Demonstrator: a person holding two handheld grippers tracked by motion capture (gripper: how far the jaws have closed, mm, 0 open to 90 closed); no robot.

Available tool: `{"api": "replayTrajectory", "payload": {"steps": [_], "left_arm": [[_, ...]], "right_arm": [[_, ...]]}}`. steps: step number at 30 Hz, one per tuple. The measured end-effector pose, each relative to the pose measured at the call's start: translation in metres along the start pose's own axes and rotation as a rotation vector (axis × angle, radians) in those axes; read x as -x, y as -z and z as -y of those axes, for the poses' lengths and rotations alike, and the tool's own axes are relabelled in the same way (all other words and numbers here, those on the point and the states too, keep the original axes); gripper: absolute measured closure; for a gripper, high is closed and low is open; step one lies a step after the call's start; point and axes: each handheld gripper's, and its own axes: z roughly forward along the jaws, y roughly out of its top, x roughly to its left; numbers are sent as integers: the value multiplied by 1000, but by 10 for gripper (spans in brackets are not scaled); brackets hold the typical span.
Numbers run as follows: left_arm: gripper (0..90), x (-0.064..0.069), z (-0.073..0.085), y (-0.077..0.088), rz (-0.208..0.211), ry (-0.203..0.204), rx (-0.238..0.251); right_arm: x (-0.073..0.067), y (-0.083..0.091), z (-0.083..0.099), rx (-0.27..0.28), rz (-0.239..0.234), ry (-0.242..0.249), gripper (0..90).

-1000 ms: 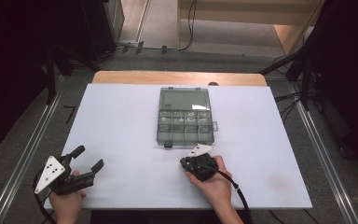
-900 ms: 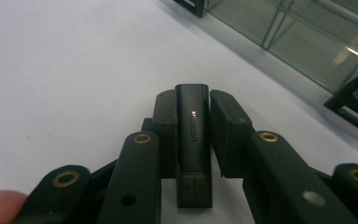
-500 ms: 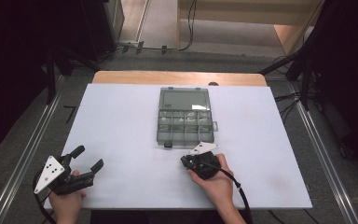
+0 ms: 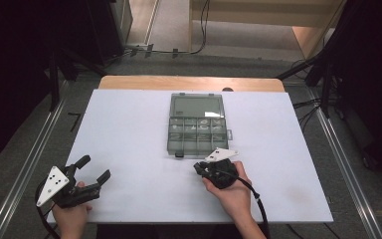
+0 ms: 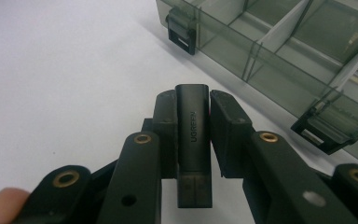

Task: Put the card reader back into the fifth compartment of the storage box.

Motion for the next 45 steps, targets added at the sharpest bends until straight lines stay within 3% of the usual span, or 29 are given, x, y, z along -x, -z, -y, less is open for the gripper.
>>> {"api": "replayTrajectory", "payload": {"steps": [45], "left_arm": [[139,-1,0,0,3,11,6]], "right_arm": [[11,20,-32,51,-11,-5,712]]}}
